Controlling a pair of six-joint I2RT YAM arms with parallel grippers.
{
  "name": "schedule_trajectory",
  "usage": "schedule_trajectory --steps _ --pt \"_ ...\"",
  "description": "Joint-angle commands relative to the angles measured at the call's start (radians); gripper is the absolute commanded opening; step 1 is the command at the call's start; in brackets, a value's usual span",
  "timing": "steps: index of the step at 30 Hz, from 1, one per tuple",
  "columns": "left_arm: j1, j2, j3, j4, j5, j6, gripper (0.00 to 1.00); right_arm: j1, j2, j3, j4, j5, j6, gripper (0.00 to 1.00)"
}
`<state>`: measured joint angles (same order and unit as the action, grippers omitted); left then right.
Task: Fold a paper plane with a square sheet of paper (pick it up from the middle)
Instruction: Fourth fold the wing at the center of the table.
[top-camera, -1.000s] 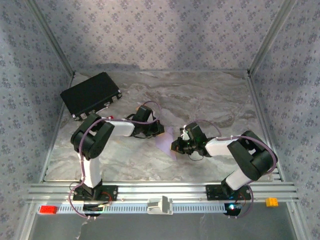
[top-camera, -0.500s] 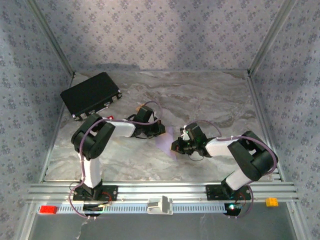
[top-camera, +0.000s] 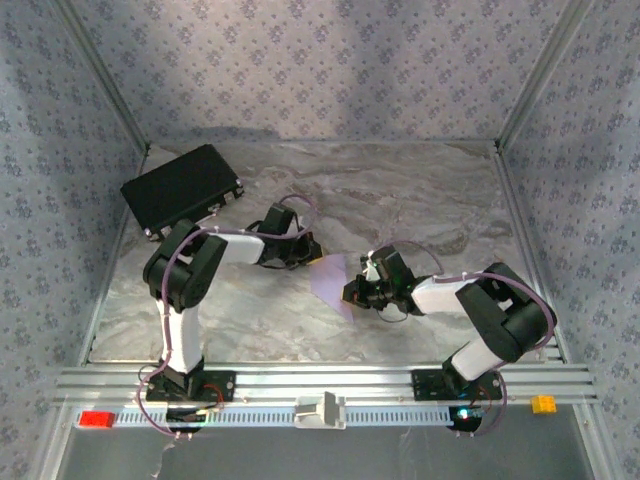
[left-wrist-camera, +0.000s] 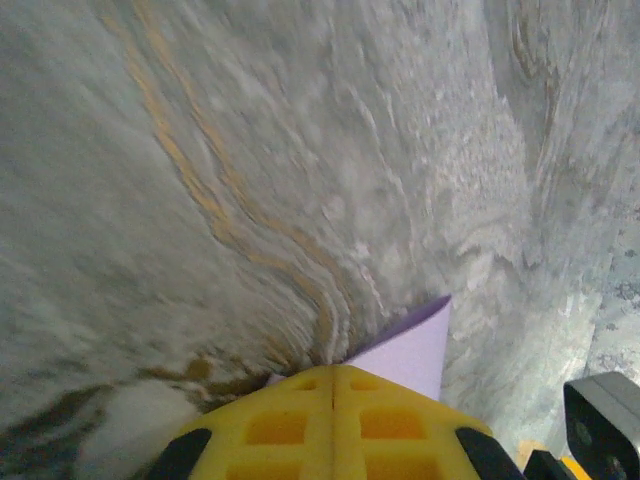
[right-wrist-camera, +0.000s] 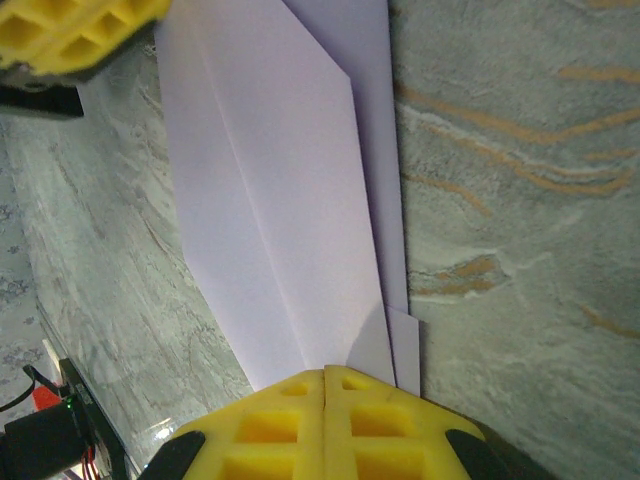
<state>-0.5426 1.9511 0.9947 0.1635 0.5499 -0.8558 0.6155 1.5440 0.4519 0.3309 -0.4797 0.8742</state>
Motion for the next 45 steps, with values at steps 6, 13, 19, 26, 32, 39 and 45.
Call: schedule_trajectory --steps 6,13,19,26,32,39,45 --pt "0.045 -0.024 0.03 -0.067 -0.056 0.037 0.04 -0.008 0.016 -0.039 -0.156 0.03 -0.027 0.0" --pt "0.003 -0.135 0.017 -0.09 -0.078 0.034 0.07 -0.012 0.014 -0.012 -0.178 0.027 -0.044 0.0" --pt "-0.089 -0.114 0.023 -0.105 -0.058 0.05 0.06 -0.014 -0.008 0.001 -0.184 0.024 -0.042 0.0" --pt "-0.148 -0.028 0.004 -0.071 -0.048 0.011 0.04 -0.015 -0.07 0.013 -0.153 0.009 -0.028 0.07" --pt "-0.146 -0.004 -0.002 -0.07 -0.053 0.004 0.03 -0.009 -0.22 0.011 -0.277 0.047 -0.025 0.14" --pt "-0.144 0.0 -0.008 -0.069 -0.056 0.0 0.02 0.002 -0.431 -0.097 -0.368 0.061 0.086 0.39" --pt "-0.143 -0.003 -0.019 -0.053 -0.053 -0.014 0.02 0.026 -0.501 -0.145 -0.369 0.028 0.167 0.43"
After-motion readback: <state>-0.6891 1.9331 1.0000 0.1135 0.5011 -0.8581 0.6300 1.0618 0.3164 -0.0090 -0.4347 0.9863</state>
